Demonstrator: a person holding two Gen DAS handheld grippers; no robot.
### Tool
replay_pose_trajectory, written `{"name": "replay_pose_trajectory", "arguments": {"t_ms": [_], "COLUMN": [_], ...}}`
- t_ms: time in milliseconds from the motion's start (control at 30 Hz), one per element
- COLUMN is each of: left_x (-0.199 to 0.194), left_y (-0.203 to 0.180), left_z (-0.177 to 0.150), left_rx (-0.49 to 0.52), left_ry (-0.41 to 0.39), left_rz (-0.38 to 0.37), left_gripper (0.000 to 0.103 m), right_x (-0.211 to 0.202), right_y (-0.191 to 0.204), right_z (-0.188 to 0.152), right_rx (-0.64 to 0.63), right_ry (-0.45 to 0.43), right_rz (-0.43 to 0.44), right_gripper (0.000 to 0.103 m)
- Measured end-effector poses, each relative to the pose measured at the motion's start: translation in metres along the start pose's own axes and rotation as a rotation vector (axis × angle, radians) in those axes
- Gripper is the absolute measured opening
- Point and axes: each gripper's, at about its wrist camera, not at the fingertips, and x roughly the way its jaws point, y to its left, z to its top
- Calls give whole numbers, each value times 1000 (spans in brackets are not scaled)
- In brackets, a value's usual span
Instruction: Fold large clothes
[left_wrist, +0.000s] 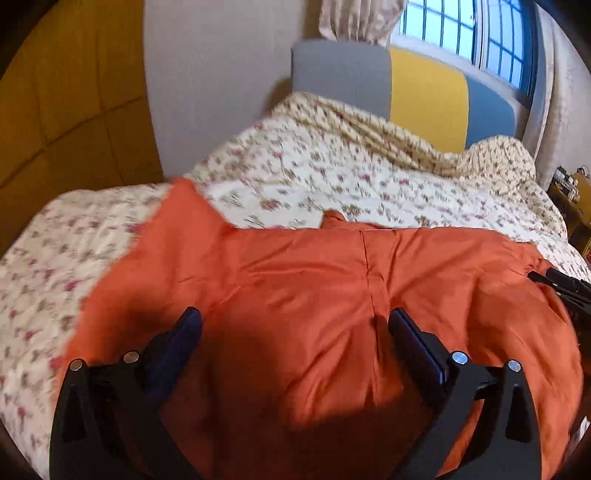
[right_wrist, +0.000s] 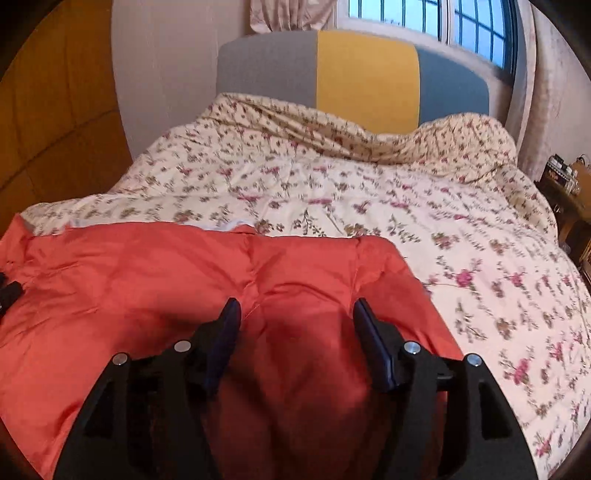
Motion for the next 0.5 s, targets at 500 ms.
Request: {"name": "replay_pose_trajectory", "arguments": {"t_ms": [500], "left_x": [26], "left_y": [73], "left_z": [-23], "left_rx": [-212], "left_ry": [74], "left_rz": [87], "left_gripper": [100], "right_x": [5], "right_y": [-29], "right_z": [-23], "right_rx": [96], "right_ry": [31], "right_rz": [56], "right_gripper": [73]}}
